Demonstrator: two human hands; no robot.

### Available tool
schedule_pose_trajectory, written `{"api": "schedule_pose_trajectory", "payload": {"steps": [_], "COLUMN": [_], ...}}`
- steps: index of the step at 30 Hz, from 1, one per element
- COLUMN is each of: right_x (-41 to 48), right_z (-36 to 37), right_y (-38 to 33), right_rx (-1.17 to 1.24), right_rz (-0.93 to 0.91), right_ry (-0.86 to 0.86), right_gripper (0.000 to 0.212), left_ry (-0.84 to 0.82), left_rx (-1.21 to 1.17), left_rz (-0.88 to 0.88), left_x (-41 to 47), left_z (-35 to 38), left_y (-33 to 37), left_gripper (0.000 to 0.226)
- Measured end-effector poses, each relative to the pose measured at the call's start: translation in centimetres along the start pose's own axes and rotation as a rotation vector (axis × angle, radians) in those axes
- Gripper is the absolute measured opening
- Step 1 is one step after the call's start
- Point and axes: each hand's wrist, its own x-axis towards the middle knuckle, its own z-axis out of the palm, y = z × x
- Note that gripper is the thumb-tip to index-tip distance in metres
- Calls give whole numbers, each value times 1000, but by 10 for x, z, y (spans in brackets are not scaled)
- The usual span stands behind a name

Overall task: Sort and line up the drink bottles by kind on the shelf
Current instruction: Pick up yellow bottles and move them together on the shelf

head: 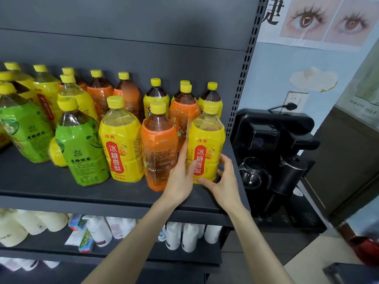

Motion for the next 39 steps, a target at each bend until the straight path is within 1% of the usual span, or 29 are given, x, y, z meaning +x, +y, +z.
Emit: {"api": "schedule_pose_trajectory", "payload": {"steps": [3, 5, 9, 11, 13, 18, 22, 25, 27, 31, 34, 39], "right_x": [-8, -18, -44, -54, -62, -73, -86, -98, -106, -116, -114, -92], "right_z": [-4, -8, -12, -9, -2, 32, 79, 126, 159, 217, 244, 275], "right_y": [-5, -11, -25, -37, -53, -95, -123, -141, -155, -179, -191, -202], "right_rx": [-25, -56, -173, -162, -153, -113, -53, -19, 11, 42, 34, -51], "right_rz": [3, 1, -72, -94, -127, -205, -238, -257, -238, -191, -173, -143], "right_ry": [-5, 29, 105, 113, 106, 92, 84, 94, 96, 101, 145, 234], "right_gripper": [74, 58, 30, 22, 17, 11, 10, 10, 10, 11, 12, 17], "left_ry": [-42, -38, 66, 133, 188, 330, 363, 351, 344, 330, 304, 241], "left_rx": [11, 38, 141, 179, 185, 155, 113, 108, 106, 122, 103, 47], "left_rz": [-66, -82, -19, 4, 18, 44, -7, -40, -52, -27, -28, -50], "left_x": [-10, -21, -50, -66, -79, -103, -123, -139, -149, -154, -145, -111], "left_z": [0, -3, -19, -34, -53, -113, -166, -212, -246, -304, -331, -357], "left_y": [6, 12, 19, 21, 25, 32, 21, 5, -5, -22, -32, -46], "left_gripper": [61, 56, 28, 17, 12, 10, 10, 9, 8, 8, 8, 9]}}
